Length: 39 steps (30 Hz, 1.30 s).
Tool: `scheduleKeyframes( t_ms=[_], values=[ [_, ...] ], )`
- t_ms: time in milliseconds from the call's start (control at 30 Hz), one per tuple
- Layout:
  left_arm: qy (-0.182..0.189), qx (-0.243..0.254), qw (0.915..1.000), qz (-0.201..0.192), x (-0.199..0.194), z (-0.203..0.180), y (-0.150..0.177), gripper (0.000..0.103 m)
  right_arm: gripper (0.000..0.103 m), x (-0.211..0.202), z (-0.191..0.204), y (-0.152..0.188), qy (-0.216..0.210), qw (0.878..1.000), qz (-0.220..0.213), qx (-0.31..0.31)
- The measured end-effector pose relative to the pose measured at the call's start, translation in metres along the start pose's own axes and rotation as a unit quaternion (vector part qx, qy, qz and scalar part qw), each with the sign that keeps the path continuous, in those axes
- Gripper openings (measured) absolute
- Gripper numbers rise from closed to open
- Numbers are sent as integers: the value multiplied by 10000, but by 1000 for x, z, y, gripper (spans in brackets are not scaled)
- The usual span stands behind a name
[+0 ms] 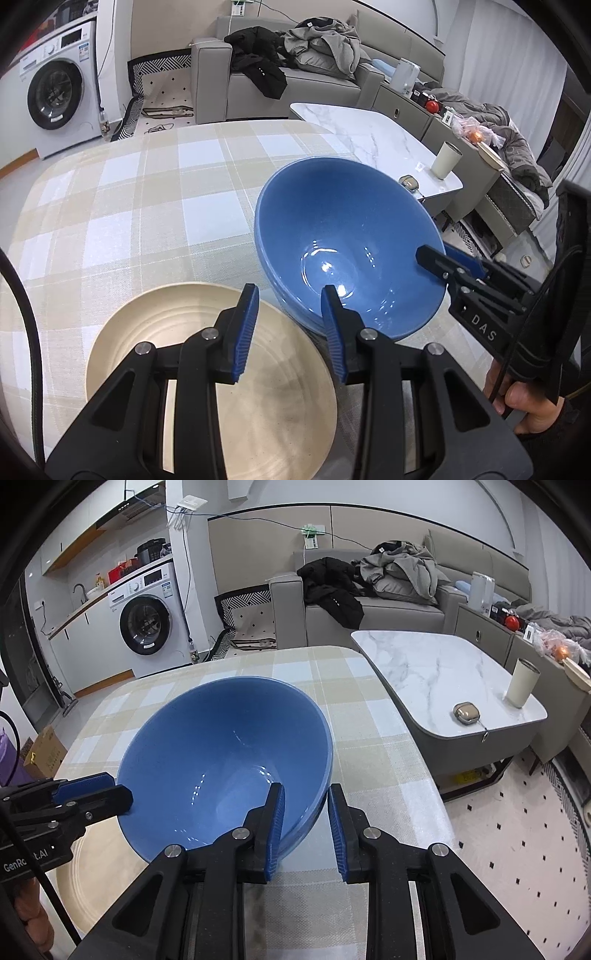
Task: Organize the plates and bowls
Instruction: 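Open both grippers to release the nested blue bowls, then close both grippers on the rim of the nested blue bowls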
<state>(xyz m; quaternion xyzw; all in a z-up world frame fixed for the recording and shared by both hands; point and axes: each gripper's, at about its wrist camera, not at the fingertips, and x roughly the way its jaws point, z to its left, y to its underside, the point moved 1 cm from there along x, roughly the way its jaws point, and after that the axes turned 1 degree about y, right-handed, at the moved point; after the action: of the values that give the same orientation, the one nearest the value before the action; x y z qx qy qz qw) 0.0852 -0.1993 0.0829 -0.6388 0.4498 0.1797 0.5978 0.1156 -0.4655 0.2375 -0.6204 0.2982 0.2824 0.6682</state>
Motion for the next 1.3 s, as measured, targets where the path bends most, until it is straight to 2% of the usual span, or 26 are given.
scheduleKeyframes(
  t_ms=[133, 200, 233, 300, 333, 367, 433, 467, 600, 1033, 1133, 1200, 1233, 1300],
  values=[
    [-80, -14, 10000, -22, -1, 5, -2, 41, 30, 0, -2, 0, -66, 10000, 52, -22],
    [-36, -68, 9999, -80, -4, 9, -4, 54, 35, -2, -6, 0, -125, 9999, 61, 43],
    [7, -101, 9999, -135, -7, 11, -5, 57, 42, -4, -7, 0, -147, 9998, 57, 75],
    [33, -114, 9997, -202, -11, 15, -7, 76, 53, -9, -12, 0, -226, 9996, 5, 190],
    [29, -118, 9996, -237, -13, 17, -8, 81, 59, -11, -14, 0, -259, 9993, -21, 252],
    [42, -118, 9995, -307, -15, 18, -10, 84, 63, -13, -16, 0, -293, 9991, -40, 305],
    [79, -107, 9993, -347, -17, 20, -12, 89, 81, -16, -21, 0, -441, 9980, -85, 438],
    [105, -133, 9992, -352, -18, 21, -14, 101, 84, -17, -24, 1, -543, 9971, -105, 527],
    [218, -260, 9985, -422, -19, 25, -19, 102, 96, -18, -30, 1, -691, 9944, -143, 783],
    [400, -799, 9959, -142, 21, 38, -25, 101, 96, 2, -33, 9, -1056, 9879, -31, 1137],
    [483, -865, 9951, -51, 32, 41, -25, 94, 85, 6, -34, 11, -1158, 9858, 22, 1212],
    [516, -847, 9950, 65, 42, 41, -26, 79, 84, 11, -35, 11, -1204, 9847, 73, 1256],
    [512, -837, 9951, 99, 46, 41, -26, 76, 79, 13, -36, 12, -1206, 9845, 81, 1270],
    [562, -839, 9948, 105, 51, 40, -26, 67, 75, 16, -36, 12, -1240, 9839, 131, 1276]
  ],
)
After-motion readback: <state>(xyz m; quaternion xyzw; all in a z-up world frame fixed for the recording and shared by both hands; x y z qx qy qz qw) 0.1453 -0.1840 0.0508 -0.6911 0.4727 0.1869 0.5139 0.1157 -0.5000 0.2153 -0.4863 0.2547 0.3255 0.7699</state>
